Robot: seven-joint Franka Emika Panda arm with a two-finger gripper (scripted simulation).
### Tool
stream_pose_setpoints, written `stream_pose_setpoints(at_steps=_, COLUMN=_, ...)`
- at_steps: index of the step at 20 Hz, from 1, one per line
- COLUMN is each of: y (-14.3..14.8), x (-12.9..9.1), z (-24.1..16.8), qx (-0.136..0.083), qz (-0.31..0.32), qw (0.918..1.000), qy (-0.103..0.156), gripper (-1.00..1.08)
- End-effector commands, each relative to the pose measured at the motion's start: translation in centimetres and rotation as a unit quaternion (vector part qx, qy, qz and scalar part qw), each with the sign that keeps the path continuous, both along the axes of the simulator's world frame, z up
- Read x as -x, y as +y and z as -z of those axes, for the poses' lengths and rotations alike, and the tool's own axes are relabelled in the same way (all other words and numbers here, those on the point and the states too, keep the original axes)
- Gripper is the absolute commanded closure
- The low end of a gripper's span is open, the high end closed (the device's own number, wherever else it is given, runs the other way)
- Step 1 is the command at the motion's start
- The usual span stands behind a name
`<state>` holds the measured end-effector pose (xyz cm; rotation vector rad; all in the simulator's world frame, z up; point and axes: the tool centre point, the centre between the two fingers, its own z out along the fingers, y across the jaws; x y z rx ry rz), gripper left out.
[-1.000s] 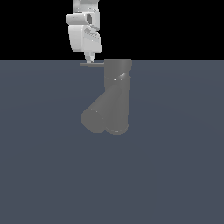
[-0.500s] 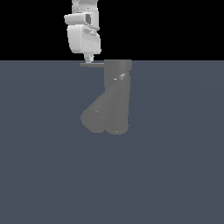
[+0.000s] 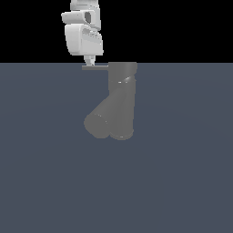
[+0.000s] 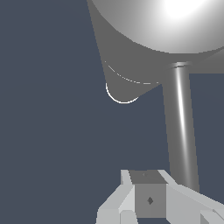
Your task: Turn on the faucet by rotating a designated handle.
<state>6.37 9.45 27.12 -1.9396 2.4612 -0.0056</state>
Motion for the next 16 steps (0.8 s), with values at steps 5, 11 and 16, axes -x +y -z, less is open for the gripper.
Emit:
stream_pose_setpoints(at_steps=5, y=0.3, x=2.3, z=0.0, qx=0.001, qz=0.0, qw=1.0, qy=0.004, gripper=1.08)
stream_pose_setpoints(at_steps=11, y=0.7, x=4.1, z=0.0, qx=0.001, qz=0.0, qw=1.0, qy=0.004, gripper=1.08)
stream_pose_setpoints(at_steps=16, y=0.9, x=5.7, z=0.0, qx=0.001, qz=0.0, qw=1.0, qy=0.004, gripper=1.08)
